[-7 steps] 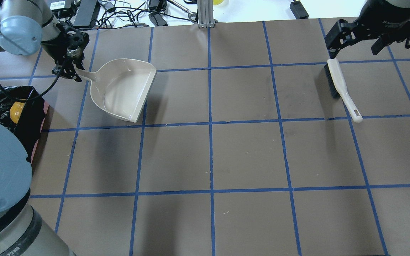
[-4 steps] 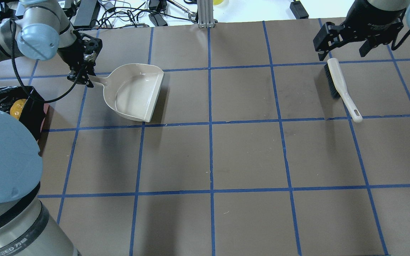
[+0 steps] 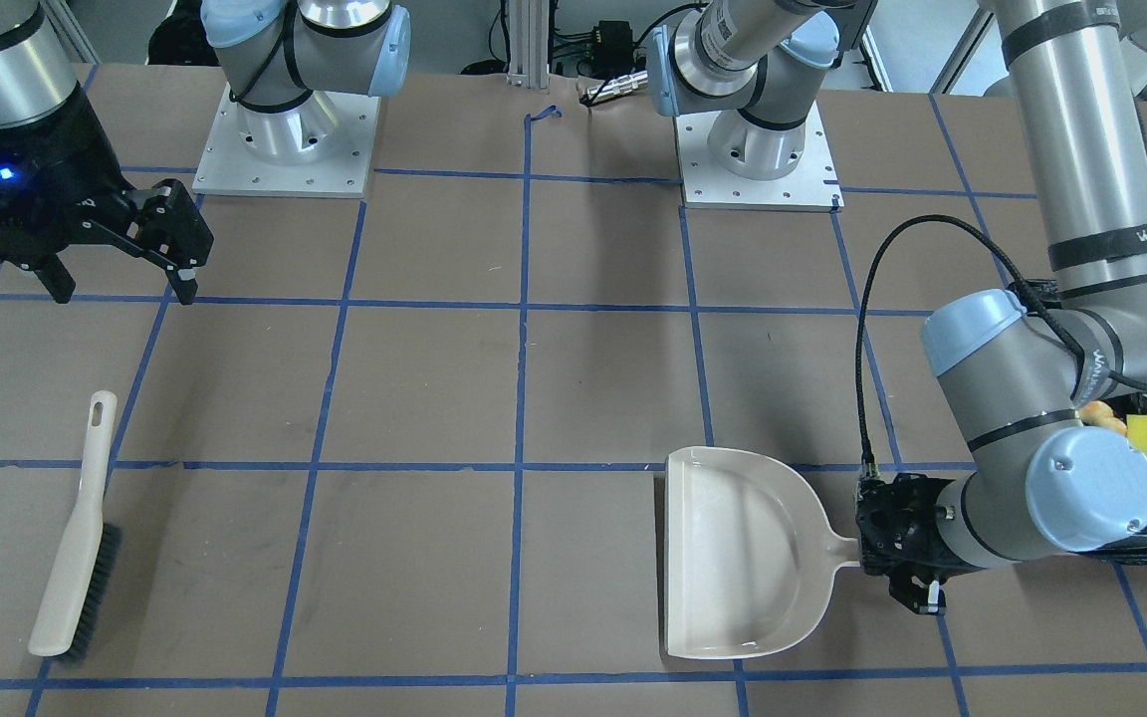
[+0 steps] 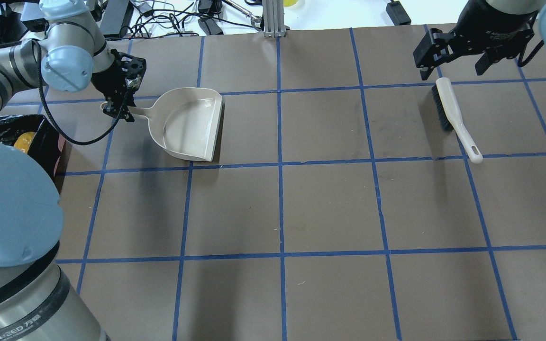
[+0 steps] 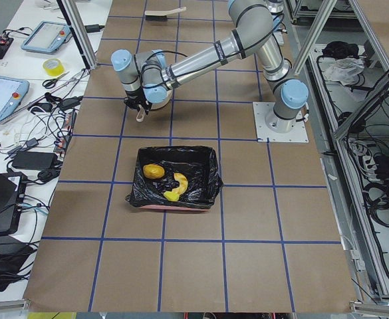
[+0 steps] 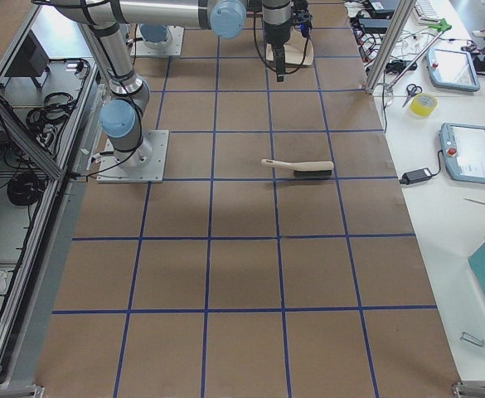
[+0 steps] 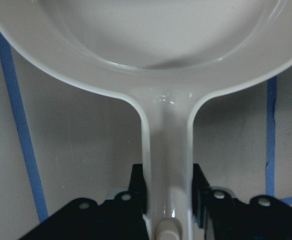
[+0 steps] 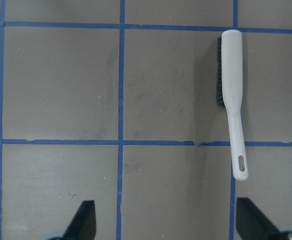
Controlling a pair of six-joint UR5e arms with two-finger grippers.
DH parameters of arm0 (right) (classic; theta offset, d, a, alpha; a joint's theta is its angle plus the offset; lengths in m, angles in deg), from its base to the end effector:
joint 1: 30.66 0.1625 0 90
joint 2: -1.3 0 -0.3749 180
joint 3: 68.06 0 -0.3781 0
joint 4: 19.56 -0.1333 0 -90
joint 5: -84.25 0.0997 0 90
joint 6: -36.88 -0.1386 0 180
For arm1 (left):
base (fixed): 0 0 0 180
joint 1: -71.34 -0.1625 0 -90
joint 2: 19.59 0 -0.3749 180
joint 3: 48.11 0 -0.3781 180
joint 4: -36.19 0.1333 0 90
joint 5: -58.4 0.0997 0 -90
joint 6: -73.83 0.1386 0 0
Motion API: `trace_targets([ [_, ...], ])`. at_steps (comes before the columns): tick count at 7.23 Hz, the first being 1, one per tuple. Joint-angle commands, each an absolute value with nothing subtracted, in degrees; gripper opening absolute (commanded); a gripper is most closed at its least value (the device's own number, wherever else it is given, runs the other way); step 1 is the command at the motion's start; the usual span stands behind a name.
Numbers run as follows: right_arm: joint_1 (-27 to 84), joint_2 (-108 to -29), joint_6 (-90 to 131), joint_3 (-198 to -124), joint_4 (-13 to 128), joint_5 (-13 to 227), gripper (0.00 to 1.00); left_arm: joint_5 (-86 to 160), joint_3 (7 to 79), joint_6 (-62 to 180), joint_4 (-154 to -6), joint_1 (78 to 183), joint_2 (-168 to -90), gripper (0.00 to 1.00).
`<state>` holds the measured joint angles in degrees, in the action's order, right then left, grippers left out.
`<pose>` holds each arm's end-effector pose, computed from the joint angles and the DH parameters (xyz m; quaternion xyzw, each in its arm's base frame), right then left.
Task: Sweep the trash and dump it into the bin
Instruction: 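Lower the dustpan onto the table with the left gripper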
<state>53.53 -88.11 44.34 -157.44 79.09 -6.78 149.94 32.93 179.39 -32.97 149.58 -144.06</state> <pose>0.0794 -0.5121 0.4156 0.0137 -0.9970 0.0741 0.0176 0.0039 -0.6545 0.1625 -0.7299 -0.6822 -0.0327 0.0278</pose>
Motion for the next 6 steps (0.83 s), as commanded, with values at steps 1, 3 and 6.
trace_targets([
  [1, 53.54, -88.08, 43.22, -157.44, 78.97, -6.54, 1.00, 149.81, 34.16, 178.60, -29.90, 149.57, -143.78, 0.00],
  [3, 53.54, -88.17, 43.21, -157.44, 79.15, -6.63, 1.00, 149.89, 34.25, 177.98, -29.90, 149.65, -143.87, 0.00],
  [6, 53.54, -88.26, 42.95, -157.44, 78.71, -5.58, 1.00, 149.89, 34.42, 175.71, -29.90, 149.65, -144.04, 0.00],
])
